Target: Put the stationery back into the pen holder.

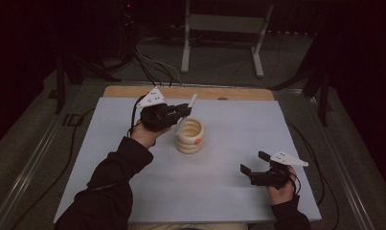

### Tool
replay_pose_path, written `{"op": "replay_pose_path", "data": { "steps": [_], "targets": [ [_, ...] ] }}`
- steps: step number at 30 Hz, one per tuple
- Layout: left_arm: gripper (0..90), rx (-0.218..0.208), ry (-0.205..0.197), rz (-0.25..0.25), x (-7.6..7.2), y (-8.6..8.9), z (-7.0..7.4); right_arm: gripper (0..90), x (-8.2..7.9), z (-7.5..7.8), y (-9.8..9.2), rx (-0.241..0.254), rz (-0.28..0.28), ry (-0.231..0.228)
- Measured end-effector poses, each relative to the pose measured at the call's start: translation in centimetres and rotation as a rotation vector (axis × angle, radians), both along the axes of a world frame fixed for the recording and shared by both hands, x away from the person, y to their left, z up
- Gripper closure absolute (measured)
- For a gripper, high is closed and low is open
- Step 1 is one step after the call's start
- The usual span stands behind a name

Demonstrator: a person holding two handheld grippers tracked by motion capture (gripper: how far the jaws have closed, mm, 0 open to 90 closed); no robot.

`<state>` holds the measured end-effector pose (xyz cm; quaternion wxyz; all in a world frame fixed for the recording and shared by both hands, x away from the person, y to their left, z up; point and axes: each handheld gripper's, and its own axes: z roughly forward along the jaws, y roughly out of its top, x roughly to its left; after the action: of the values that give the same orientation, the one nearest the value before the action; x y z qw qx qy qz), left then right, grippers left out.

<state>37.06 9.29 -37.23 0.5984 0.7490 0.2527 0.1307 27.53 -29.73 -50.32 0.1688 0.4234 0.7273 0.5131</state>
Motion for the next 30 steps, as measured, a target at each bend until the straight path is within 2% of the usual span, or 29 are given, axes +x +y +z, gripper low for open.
{"op": "replay_pose_path", "data": {
  "steps": [3, 4, 7, 10, 16, 21, 23, 30],
  "targets": [
    [79.6, -0.013, -0.011, 0.002, 0.3, -0.2, -0.1, 0.0, 0.0, 0.0, 0.0, 0.000, 0.000, 0.000],
    [79.6, -0.036, -0.021, 0.002, 0.5, -0.3, -0.2, 0.0, 0.0, 0.0, 0.0, 0.001, 0.000, -0.001],
    [79.6, -0.059, -0.028, -0.002, 0.8, -0.3, -0.4, 0.0, 0.0, 0.0, 0.0, 0.002, 0.000, -0.001],
    [79.5, -0.070, -0.043, 0.009, 1.4, -0.5, -0.9, 0.0, 0.0, 0.0, -0.1, 0.003, 0.000, -0.002],
    [79.5, -0.091, -0.033, 0.016, 2.0, -0.7, -1.8, 0.0, -0.1, 0.1, -0.1, 0.005, 0.001, -0.001],
    [79.5, -0.108, -0.038, 0.035, 2.8, -0.7, -3.7, 0.0, -0.1, 0.1, -0.1, 0.006, 0.001, -0.002],
    [79.5, -0.129, -0.036, 0.047, 3.0, -0.6, -4.5, 0.0, -0.1, 0.1, -0.2, 0.007, 0.001, -0.003],
    [79.5, -0.153, -0.024, 0.055, 3.3, -0.7, -5.6, 0.0, -0.1, 0.1, -0.2, 0.010, 0.002, -0.002]
  ]
}}
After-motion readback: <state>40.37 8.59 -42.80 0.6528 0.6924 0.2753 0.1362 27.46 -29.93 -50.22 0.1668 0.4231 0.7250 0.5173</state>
